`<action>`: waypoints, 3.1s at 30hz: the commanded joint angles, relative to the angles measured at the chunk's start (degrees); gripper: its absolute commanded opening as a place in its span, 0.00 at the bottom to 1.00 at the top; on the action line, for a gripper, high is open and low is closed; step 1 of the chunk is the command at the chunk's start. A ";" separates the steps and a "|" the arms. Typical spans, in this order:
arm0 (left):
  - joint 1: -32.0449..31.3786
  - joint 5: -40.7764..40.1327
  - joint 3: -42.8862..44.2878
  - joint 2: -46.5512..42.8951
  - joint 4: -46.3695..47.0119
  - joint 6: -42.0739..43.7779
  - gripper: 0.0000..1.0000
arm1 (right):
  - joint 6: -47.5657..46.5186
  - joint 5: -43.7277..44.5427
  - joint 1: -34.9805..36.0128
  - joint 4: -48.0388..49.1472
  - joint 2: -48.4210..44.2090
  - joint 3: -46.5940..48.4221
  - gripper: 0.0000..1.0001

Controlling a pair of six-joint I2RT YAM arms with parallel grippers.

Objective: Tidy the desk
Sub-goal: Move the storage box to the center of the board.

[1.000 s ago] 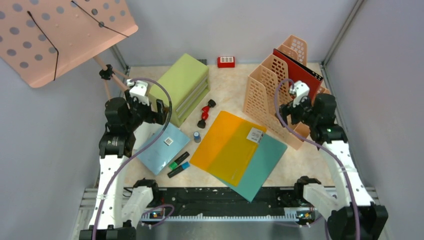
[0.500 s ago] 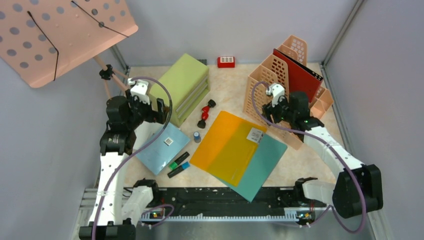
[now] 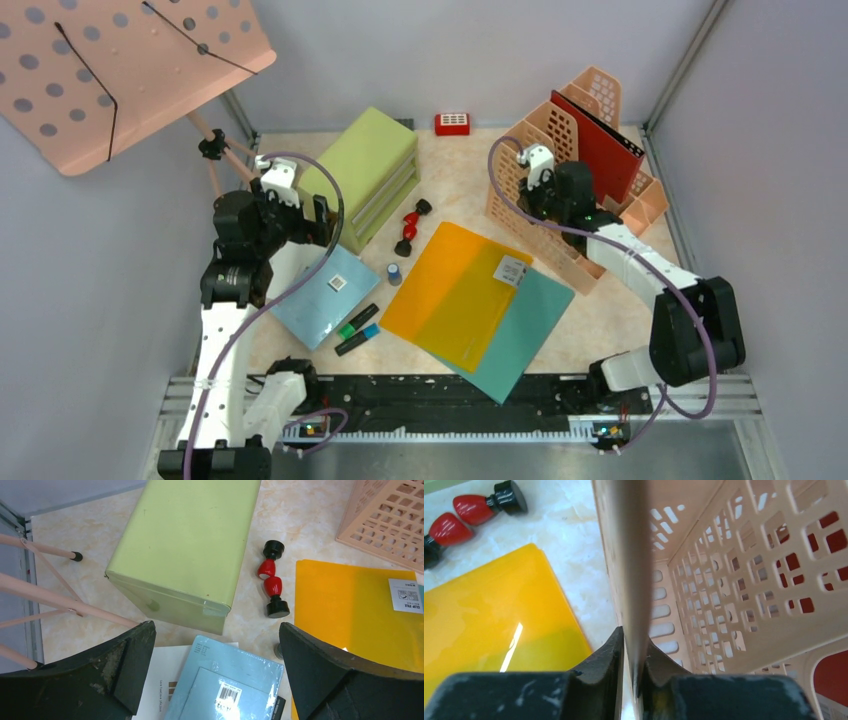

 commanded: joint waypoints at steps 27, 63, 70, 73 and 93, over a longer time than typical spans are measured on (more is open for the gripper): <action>0.26 -1.26 1.36 0.05 2.65 -0.81 0.99 | 6.43 11.84 -0.35 -12.53 16.16 33.30 0.65; 0.22 -0.64 0.04 -0.53 3.46 -0.54 0.99 | 0.77 4.06 -1.78 -27.95 8.50 9.69 0.26; 0.20 -0.67 1.10 0.80 3.48 -1.40 0.99 | 4.18 4.75 -1.80 -26.44 14.79 18.06 0.19; 0.20 -0.72 1.56 1.39 3.43 -1.62 0.99 | 6.27 4.95 -1.81 -25.75 17.41 21.42 0.18; 0.25 -1.26 1.62 1.11 3.19 -1.41 0.99 | 18.25 -9.24 -0.20 -23.79 19.24 22.65 0.41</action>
